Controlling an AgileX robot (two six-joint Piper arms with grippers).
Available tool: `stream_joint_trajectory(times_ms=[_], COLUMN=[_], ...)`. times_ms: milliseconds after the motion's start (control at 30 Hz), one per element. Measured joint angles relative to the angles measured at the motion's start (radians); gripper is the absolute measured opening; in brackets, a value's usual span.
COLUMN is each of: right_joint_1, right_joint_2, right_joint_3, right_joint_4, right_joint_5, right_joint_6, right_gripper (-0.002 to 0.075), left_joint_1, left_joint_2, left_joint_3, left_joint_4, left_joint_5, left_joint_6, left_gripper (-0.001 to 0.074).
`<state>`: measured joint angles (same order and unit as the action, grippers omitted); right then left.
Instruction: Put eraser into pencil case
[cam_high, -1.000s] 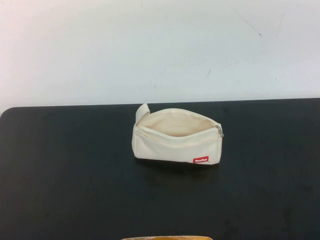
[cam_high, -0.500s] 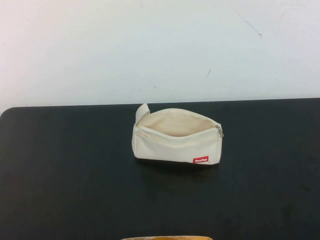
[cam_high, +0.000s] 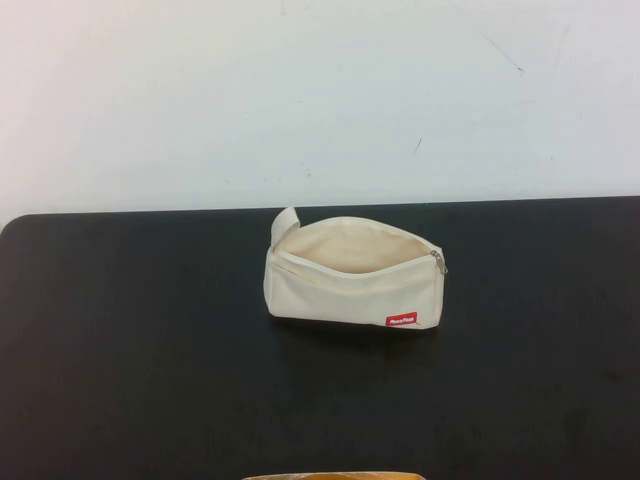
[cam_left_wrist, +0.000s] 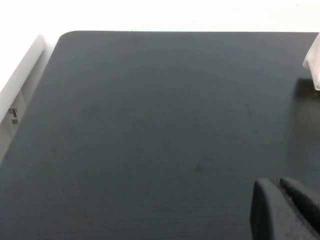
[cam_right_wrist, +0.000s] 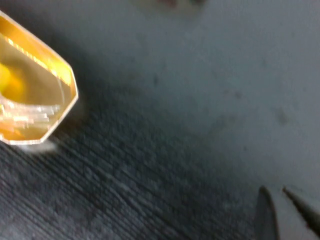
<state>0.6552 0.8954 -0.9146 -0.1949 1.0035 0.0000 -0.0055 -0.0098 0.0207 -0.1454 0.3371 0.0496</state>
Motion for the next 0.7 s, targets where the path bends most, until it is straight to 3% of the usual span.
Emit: stream_joint_trajectory(times_ms=[700], right_joint_1=[0.007], right_joint_2=[0.016], right_joint_3=[0.006], right_joint_4=[0.031], right_joint_5=[0.031], right_joint_6=[0.000], right_gripper=[-0.0001], left_joint_1=[0.000], left_joint_2=[0.000], left_joint_3=[0.000], left_joint_4=[0.000], left_joint_5=[0.000], left_joint_6=[0.000], left_gripper=[-0.0001])
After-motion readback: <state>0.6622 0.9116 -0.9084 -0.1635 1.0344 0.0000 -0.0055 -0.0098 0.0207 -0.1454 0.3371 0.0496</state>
